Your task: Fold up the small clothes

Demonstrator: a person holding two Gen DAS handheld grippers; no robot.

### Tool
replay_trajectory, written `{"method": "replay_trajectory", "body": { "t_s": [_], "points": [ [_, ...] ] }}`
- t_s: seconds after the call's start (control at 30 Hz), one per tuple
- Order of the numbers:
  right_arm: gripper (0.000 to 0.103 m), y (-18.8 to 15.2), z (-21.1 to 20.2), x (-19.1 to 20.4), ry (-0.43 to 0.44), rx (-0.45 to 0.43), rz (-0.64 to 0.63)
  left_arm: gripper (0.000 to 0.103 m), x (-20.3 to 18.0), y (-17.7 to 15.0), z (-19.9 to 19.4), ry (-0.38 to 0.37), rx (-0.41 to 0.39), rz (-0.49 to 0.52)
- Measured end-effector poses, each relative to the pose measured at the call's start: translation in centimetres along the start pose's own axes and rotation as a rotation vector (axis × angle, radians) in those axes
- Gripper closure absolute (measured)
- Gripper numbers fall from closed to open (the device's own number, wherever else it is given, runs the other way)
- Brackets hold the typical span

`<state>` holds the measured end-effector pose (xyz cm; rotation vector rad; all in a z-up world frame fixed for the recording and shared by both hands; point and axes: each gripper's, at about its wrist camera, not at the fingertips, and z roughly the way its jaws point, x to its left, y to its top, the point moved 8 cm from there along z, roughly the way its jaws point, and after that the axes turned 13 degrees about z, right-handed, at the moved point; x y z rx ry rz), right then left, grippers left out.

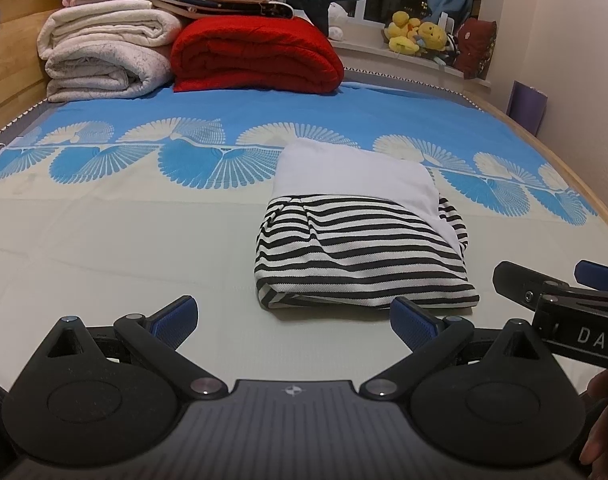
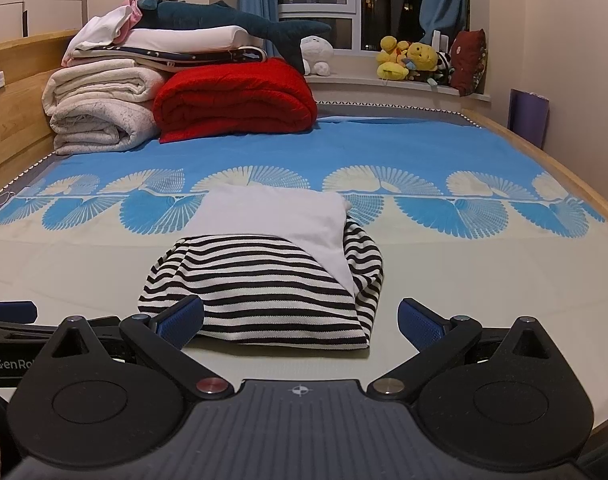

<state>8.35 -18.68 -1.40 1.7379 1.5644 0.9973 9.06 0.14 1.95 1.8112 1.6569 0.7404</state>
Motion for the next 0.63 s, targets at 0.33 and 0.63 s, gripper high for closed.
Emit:
{"method": "replay_trajectory", "body": {
  "t_s": [0.33,0.63],
  "points": [
    [0.001,0.07,-0.03,-0.03,0.0,0.001,0.0,0.001,0.01,-0.03,0.02,0.0,0.001,-0.001],
    [0.001,-0.06,0.07,-0.02,0.0,0.003,0.001,0.001,0.01,-0.06,0.03,0.001,0.002,0.0]
  ]
}}
